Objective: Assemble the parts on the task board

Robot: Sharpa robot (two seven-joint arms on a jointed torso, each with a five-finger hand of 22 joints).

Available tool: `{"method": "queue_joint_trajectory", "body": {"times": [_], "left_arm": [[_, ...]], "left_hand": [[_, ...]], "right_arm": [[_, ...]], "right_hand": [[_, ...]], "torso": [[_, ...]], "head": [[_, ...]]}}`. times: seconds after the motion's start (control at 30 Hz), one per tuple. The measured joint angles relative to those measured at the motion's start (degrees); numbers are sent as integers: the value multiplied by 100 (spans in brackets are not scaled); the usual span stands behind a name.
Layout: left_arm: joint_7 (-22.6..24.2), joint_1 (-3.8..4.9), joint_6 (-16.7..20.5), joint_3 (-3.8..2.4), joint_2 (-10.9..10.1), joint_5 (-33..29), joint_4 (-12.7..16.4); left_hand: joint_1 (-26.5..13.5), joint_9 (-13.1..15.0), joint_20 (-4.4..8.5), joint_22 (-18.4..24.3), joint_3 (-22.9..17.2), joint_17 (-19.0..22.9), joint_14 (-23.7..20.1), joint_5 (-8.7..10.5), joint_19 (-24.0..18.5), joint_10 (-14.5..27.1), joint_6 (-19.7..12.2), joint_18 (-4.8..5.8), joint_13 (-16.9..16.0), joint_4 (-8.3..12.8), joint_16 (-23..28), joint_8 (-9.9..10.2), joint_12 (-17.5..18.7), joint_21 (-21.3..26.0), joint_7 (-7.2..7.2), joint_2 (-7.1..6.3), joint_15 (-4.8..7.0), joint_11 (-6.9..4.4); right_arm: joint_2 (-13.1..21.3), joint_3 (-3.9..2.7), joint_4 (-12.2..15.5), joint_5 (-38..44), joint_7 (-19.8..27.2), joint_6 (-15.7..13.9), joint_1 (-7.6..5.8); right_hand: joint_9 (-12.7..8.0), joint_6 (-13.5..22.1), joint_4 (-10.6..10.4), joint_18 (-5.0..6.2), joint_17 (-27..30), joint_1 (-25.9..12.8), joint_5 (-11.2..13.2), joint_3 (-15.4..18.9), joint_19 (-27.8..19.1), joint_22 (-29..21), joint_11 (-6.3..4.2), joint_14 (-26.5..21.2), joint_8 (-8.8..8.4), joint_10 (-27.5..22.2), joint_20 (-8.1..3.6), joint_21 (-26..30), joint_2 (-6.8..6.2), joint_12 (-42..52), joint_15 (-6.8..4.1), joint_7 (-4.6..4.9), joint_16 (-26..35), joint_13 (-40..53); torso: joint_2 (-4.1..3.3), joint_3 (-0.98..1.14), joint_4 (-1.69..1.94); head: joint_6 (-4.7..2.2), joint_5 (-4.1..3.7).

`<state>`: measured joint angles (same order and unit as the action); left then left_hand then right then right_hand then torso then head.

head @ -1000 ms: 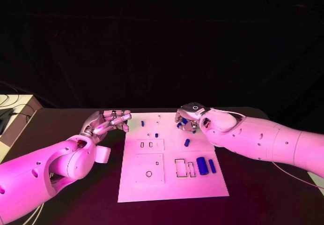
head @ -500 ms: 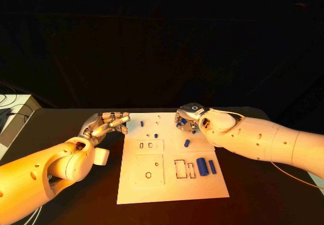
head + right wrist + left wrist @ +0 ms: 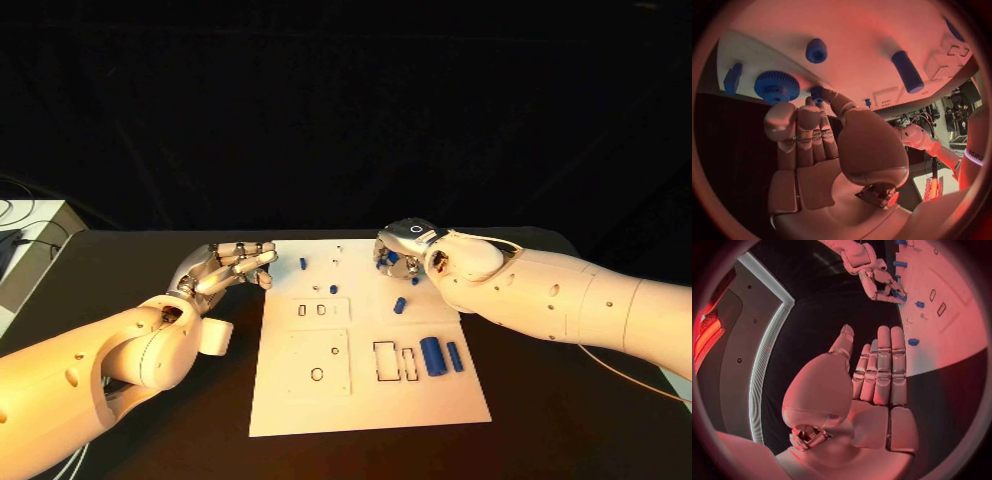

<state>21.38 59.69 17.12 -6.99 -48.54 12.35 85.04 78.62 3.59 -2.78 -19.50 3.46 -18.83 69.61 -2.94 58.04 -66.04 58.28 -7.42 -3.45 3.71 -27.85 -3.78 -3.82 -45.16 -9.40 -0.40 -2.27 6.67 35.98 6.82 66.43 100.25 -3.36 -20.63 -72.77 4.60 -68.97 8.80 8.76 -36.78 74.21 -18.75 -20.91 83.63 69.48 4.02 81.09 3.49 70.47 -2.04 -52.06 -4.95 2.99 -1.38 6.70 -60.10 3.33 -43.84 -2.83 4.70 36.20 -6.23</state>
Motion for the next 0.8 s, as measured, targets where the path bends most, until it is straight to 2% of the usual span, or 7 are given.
{"method": "queue_joint_trajectory", "body": {"times": [0.07, 0.2, 0.27, 0.37, 0.8], "left_arm": [[0, -1, -1, 0, 0, 0, 0], [0, -2, -2, 0, -2, 1, -3], [0, -3, -2, 0, -3, 1, -7], [-1, -3, -3, 0, -4, 1, -16], [-1, -6, -3, 0, -13, 2, -49]], "left_hand": [[0, 0, 0, 0, 0, 0, 0, 0, 0, 0, 0, 0, 0, 0, 0, 0, 0, 0, 0, 0, 0, 0], [0, 0, 0, 7, 0, 0, 0, 0, 0, 0, 0, 0, 0, 0, 0, 0, 0, 0, 0, 0, 0, 0], [0, 0, 0, 7, 0, 0, 0, 0, 0, 0, 0, 0, 0, 0, 0, 0, 0, -5, 0, 0, 0, 0], [0, 0, 0, 8, 0, -1, 0, 0, 0, 0, 0, 0, 0, 0, -2, 0, 0, -22, 0, 0, 0, 0], [0, 0, 0, 19, 0, 5, 0, 0, 0, 0, 0, 0, 0, 0, -3, 0, 0, -22, 0, 0, 0, 0]], "right_arm": [[1, -5, 13, 1, 4, -33, -2], [14, -6, 42, 6, 4, -118, -1], [24, -6, 57, 9, 1, -168, 6], [44, -5, 97, 15, -15, -255, 15], [-6, -86, 257, 74, -205, -662, 46]], "right_hand": [[67, -133, 32, -44, -20, 98, 85, -29, 1, 107, 56, 8, 9, 57, -1, -123, 97, 2, -69, -32, -19, 0], [171, -162, 129, -79, -66, 112, 248, -44, 0, 237, 81, 8, 30, 82, -5, -221, 143, 10, -69, -50, -48, 0], [208, -169, 169, -91, -97, 97, 462, -65, -9, 322, 84, 8, 31, 84, -30, -288, 159, 21, -69, -57, -76, 0], [253, -172, 204, -138, -142, 148, 658, -60, 4, 409, 88, 9, 51, 88, -57, -308, 227, 26, -69, -60, -98, 0], [334, -158, 275, -191, -235, 112, 693, -20, 10, 547, 90, 9, 42, 91, -75, -242, 264, 29, -68, -47, -97, 0]], "torso": [[-8, 1, 1], [-22, 2, 0], [-26, 2, 0], [-32, 0, 0], [-56, -12, 0]], "head": [[-6, 5], [-19, 12], [-24, 13], [-34, 23], [-127, 64]]}}
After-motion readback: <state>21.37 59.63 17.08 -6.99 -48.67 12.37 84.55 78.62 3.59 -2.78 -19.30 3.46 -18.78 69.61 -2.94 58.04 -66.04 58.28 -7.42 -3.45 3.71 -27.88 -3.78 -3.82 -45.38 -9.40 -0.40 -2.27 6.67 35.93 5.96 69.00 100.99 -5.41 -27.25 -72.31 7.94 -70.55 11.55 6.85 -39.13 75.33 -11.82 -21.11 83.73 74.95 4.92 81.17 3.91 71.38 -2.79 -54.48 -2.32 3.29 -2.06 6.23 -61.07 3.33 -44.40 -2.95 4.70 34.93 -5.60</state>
